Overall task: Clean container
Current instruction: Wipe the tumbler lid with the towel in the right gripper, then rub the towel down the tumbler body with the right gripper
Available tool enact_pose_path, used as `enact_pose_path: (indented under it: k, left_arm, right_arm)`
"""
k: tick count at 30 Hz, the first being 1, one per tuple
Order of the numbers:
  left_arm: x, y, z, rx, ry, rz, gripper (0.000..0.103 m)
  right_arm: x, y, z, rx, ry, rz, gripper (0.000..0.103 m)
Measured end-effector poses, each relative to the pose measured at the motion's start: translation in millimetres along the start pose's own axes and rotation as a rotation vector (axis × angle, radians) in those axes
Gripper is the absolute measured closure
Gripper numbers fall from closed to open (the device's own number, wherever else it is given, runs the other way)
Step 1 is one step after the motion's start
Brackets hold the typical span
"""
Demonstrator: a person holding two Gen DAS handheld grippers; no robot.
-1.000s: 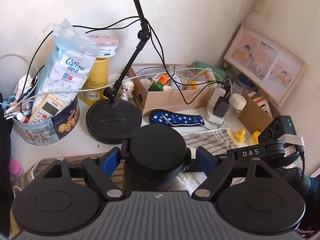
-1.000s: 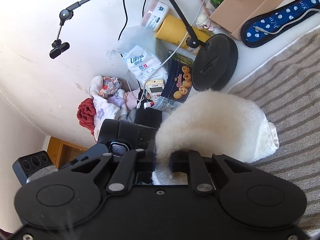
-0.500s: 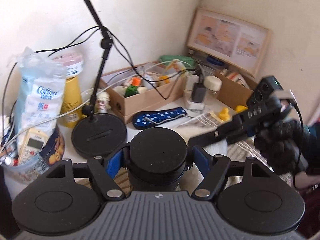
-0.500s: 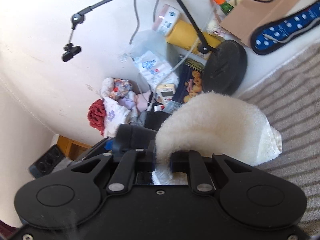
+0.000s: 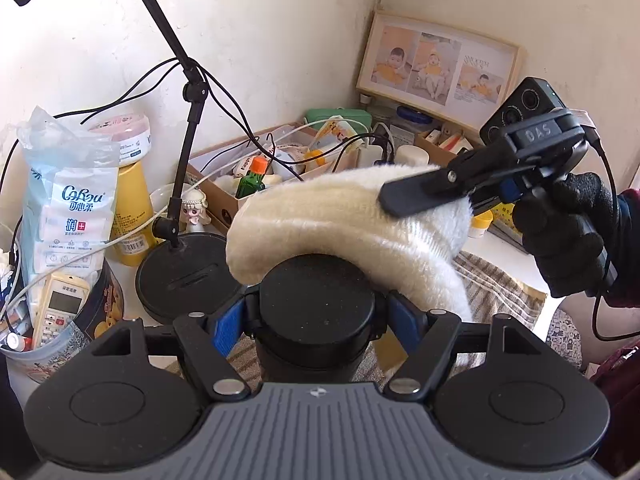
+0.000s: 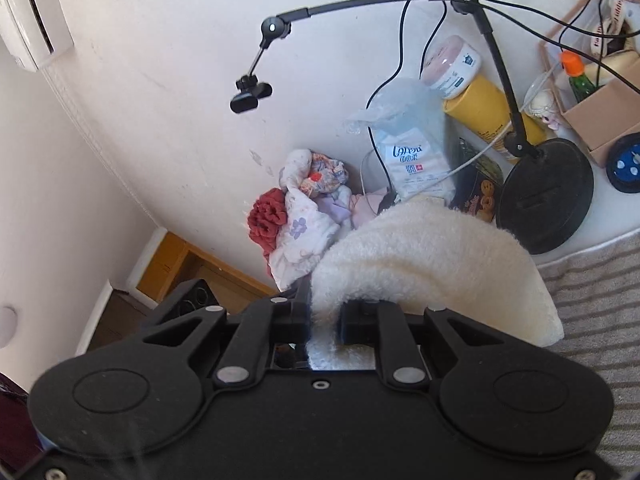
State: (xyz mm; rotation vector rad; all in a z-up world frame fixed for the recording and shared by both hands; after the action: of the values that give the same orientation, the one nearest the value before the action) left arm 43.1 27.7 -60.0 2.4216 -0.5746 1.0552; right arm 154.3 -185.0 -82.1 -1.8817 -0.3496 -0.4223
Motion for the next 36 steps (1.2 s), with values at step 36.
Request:
enact_pose_path:
  k: [36]
  left_arm:
    - [0.6, 0.4, 0.5, 0.022, 0.008, -0.013, 0.028]
  right_arm:
    - [-49.4, 79.5, 43.3, -0.230, -0.166, 0.134, 0.091]
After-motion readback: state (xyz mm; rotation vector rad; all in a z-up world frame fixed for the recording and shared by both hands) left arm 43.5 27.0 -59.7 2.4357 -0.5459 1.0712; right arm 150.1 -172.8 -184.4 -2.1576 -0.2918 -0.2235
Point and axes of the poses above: each gripper's, at about its wrist camera, not at the fingertips, and z roughly the way its jaws point, y to its right, x to its top, the point moved 2 cm from there along z, roughly the way its jaws point, and after that the axes turned 13 degrees about -x, right-handed, at the moved point
